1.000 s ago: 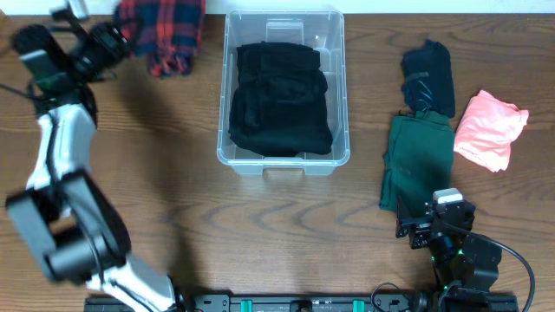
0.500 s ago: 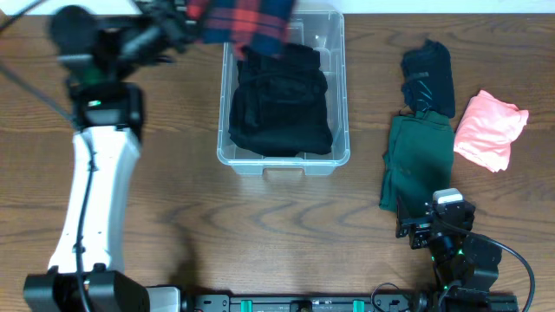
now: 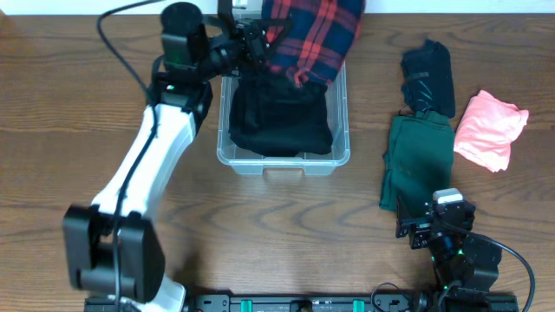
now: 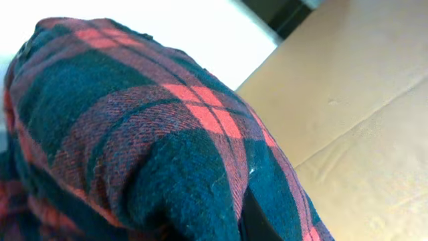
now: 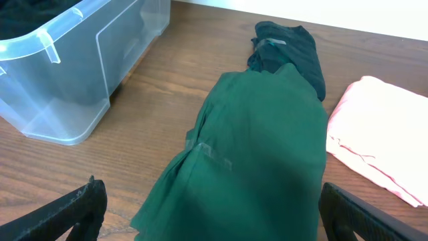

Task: Pack container
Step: 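Lift the plaid shirt and carry it over the container, then lower the plaid shirt onto the black pants and release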

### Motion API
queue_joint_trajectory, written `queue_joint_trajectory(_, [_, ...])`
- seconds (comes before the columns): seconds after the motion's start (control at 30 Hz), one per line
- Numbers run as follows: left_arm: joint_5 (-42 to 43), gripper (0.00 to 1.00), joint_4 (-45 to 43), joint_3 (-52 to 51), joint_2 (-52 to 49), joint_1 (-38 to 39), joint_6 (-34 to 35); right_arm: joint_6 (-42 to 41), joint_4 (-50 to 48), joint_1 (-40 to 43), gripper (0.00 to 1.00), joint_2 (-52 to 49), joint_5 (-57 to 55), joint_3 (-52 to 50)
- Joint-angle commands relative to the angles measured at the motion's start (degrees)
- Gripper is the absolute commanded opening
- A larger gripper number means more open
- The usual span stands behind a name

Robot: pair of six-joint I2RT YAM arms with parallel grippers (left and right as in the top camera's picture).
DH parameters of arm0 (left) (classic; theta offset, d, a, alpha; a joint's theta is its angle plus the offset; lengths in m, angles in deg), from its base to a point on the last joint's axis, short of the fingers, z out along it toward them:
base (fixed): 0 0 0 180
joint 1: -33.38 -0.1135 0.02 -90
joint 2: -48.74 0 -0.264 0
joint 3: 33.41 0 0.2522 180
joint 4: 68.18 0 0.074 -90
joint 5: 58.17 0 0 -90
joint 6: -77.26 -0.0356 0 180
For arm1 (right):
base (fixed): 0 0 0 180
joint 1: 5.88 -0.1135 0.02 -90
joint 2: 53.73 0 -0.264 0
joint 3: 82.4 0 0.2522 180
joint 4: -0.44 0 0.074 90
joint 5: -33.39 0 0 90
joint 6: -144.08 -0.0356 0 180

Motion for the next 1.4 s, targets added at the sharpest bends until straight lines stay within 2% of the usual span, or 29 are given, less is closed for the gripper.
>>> queue_joint_trajectory(0.0, [-0.8,0.06,-2.6,0.9,-0.9,-0.1,-2.6,0.0,0.0,-0.3,0.99,0.2,0.4,-0.2])
queue_joint_trajectory(0.1, [-0.8,0.06,-7.4,0.9,-0.9,0.3,-0.9,0.0,0.0,-0.3,0.99,0.2,0.4,-0.2])
queue_joint_trajectory(0.23, [-1.6,0.06,-20.1,0.9,-0.9,1.6,6.5,0.0,0.0,-0.3,0.99,0.2,0.4,-0.2])
queue_joint_trajectory(0.33, [-4.1,0.06,-27.3,0.9,-0.9,3.6,9.5,0.0,0.0,-0.3,0.99,0.2,0.4,-0.2])
queue_joint_trajectory(0.47, [-4.2,0.06,-28.2,0.9,-0.9,6.1,7.7,0.0,0.0,-0.3,0.99,0.2,0.4,-0.2])
queue_joint_trajectory(0.6, [-3.8,0.06,-18.3,0.9,-0.9,6.4,1.7,0.0,0.0,-0.3,0.99,0.2,0.4,-0.2])
queue_joint_trajectory(0.73, [-4.1,0.06,-2.3,0.5,-1.0,5.1,-8.8,0.0,0.0,-0.3,0.99,0.2,0.4,-0.2])
queue_joint_trajectory(0.8, [-4.1,0.06,3.8,0.0,-1.4,4.2,-11.7,0.0,0.0,-0.3,0.99,0.2,0.4,-0.2])
queue_joint_trajectory(1.07, [-4.6,0.06,17.5,-1.0,-1.6,-0.1,-17.8,0.0,0.0,-0.3,0.99,0.2,0.4,-0.2])
queue_joint_trajectory(1.2, [-10.6,0.06,24.8,-1.0,-1.6,-0.2,-20.2,0.0,0.0,-0.3,1.00,0.2,0.4,-0.2])
queue_joint_trajectory(1.37, [-11.5,0.06,34.7,-1.0,-1.6,-0.2,-19.1,0.0,0.0,-0.3,0.99,0.2,0.4,-0.2])
